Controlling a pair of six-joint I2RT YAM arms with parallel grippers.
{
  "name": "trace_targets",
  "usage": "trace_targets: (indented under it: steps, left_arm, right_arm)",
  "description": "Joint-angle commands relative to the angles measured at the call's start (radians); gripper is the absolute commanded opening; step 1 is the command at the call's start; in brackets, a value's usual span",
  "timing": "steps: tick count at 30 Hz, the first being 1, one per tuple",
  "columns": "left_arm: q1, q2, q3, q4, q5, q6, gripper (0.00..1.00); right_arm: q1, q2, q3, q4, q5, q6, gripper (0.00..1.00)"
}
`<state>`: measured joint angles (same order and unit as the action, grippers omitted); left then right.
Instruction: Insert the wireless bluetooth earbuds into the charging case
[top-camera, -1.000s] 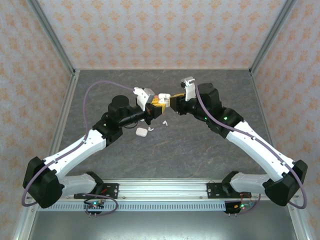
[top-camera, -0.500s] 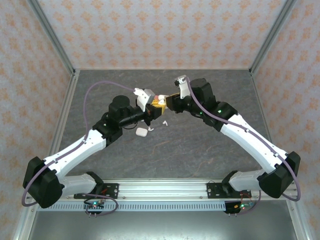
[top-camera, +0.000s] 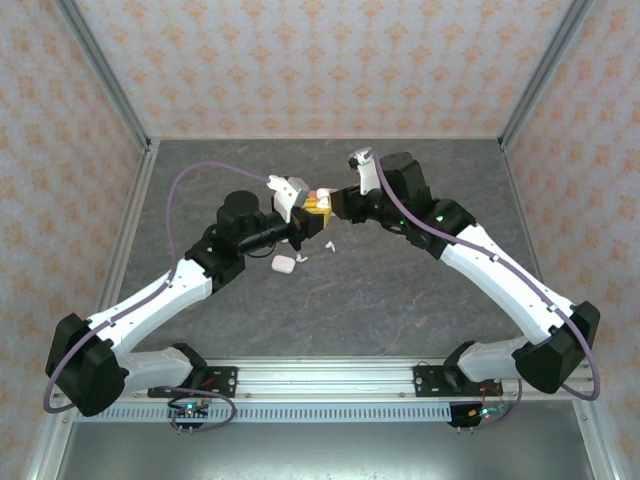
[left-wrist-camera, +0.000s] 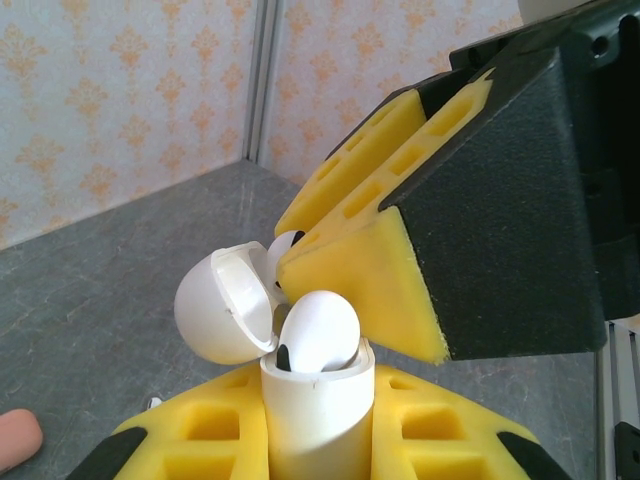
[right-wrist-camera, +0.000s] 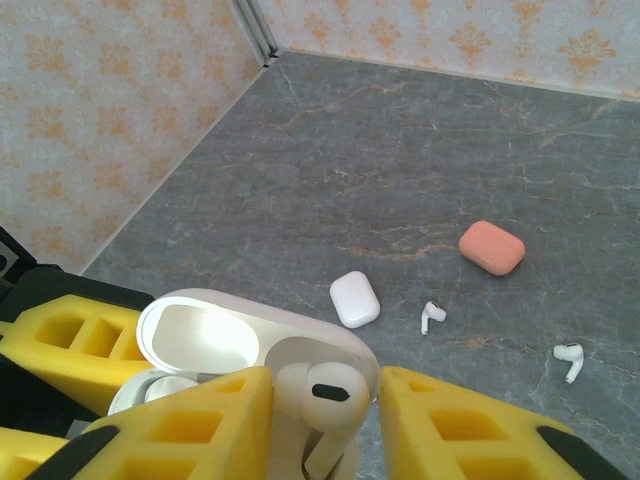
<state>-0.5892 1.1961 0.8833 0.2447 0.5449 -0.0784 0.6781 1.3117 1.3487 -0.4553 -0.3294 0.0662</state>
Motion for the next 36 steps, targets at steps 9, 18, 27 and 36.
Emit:
trace_targets:
  steps: [9, 18, 27, 36]
  left_arm:
    - [-0.007, -0.016, 0.013, 0.09, 0.024, 0.005, 0.0]
    - [-0.007, -0.025, 0.003, 0.104, 0.023, 0.003, 0.0]
    - [-0.007, -0.051, -0.021, 0.183, 0.043, -0.02, 0.0]
    - [-0.006, -0.067, -0.017, 0.192, 0.059, -0.02, 0.0]
  right_arm:
    - [-0.025, -0.017, 0.053, 0.011, -0.055, 0.042, 0.44]
    - [-0.125, -0.083, 0.021, 0.094, -0.206, 0.133, 0.6]
    - [-0.187, -0.107, -0.023, 0.13, -0.371, 0.178, 0.69]
    - [-0.189, -0.079, -0.016, 0.171, -0.425, 0.221, 0.49]
